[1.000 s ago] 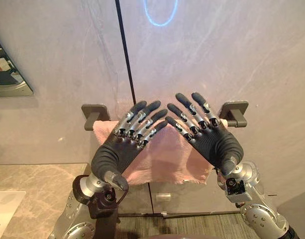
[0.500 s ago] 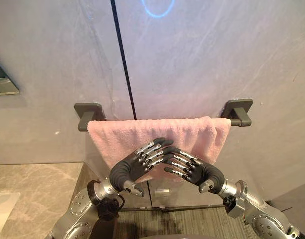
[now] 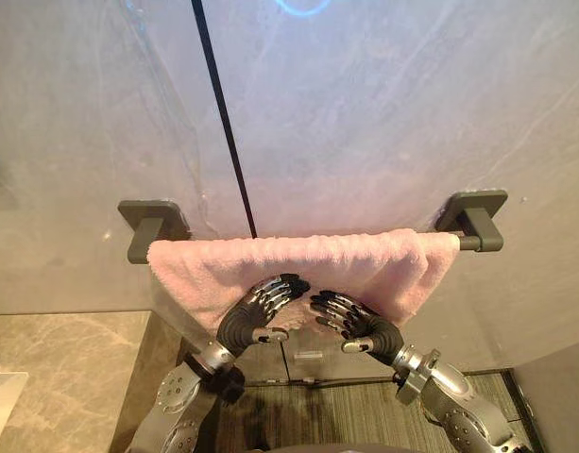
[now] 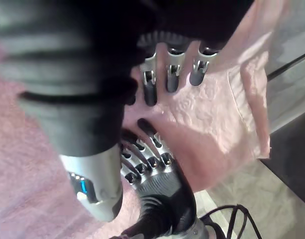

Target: Organize washtable

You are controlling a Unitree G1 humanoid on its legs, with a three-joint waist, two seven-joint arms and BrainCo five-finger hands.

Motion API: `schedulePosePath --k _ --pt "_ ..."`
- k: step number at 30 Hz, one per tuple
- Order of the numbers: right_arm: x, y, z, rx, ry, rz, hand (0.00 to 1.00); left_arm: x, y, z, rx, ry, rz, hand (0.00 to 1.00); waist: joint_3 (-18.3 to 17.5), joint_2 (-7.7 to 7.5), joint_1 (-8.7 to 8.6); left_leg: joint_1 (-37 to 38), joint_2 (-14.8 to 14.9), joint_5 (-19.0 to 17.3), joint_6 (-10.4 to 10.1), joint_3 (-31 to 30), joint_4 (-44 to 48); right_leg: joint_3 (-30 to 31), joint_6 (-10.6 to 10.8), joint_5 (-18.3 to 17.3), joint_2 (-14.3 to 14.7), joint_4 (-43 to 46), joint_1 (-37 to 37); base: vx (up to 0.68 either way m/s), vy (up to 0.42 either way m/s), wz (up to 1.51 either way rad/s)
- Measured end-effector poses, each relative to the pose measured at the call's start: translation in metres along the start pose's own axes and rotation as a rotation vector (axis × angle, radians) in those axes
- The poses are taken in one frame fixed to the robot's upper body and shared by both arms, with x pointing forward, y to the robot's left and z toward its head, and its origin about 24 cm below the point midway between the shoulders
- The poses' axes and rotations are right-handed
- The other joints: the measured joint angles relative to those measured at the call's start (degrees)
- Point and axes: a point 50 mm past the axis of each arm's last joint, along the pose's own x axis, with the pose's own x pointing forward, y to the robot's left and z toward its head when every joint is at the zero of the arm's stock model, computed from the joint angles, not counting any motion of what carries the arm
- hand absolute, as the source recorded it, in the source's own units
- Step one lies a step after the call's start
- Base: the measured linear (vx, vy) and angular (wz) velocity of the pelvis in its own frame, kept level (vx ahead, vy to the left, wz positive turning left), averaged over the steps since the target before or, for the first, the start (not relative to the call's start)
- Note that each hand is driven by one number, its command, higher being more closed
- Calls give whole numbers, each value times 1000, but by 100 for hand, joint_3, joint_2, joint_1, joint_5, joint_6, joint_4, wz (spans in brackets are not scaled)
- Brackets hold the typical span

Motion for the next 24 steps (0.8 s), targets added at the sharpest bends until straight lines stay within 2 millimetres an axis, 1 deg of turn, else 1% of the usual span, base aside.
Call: schedulePosePath --k 9,12,15,17,18,20,22,24 --pt "5 -9 -2 -26 -48 -129 0 4 3 -2 40 -30 82 0 -2 -1 -4 -57 0 1 1 -24 3 -1 8 6 0 5 -48 -16 -5 0" --pt "3 -14 -1 -37 -70 -181 0 4 4 -4 35 -43 118 0 -6 1 -3 -72 -2 5 6 -43 4 -10 10 9 0 5 -53 -38 -12 2" --pt "2 -16 -1 -36 -85 -208 0 2 6 -4 40 -52 150 0 -9 6 -9 -83 -2 8 8 -60 4 -24 9 9 1 5 -55 -7 -6 2" --pt "0 -16 -2 -26 -102 -237 0 -1 8 -4 31 -58 189 0 -10 8 -14 -108 -4 16 7 -100 5 -60 9 9 0 4 -60 -19 -21 12" --pt "-2 -17 -3 -4 -124 -273 0 -5 13 -3 31 -73 237 0 -12 4 -9 -134 -6 46 5 -164 -1 -125 9 9 -3 4 -58 -23 -20 17" --pt "-3 -18 -3 5 -135 -290 0 -10 18 -1 34 -80 281 0 -13 4 -4 -139 -6 56 2 -183 -3 -142 9 9 -2 4 -59 -29 -16 10" --pt "-7 -20 -3 15 -153 -326 0 -19 27 2 41 -97 368 0 -14 6 4 -142 -4 62 0 -197 -3 -153 8 10 -1 4 -59 -37 -11 4" --pt "-15 -24 -1 13 -179 -390 0 -28 35 8 57 -123 449 0 -19 -1 21 -154 -6 62 0 -212 -3 -171 8 10 -5 4 -61 -44 -10 4"
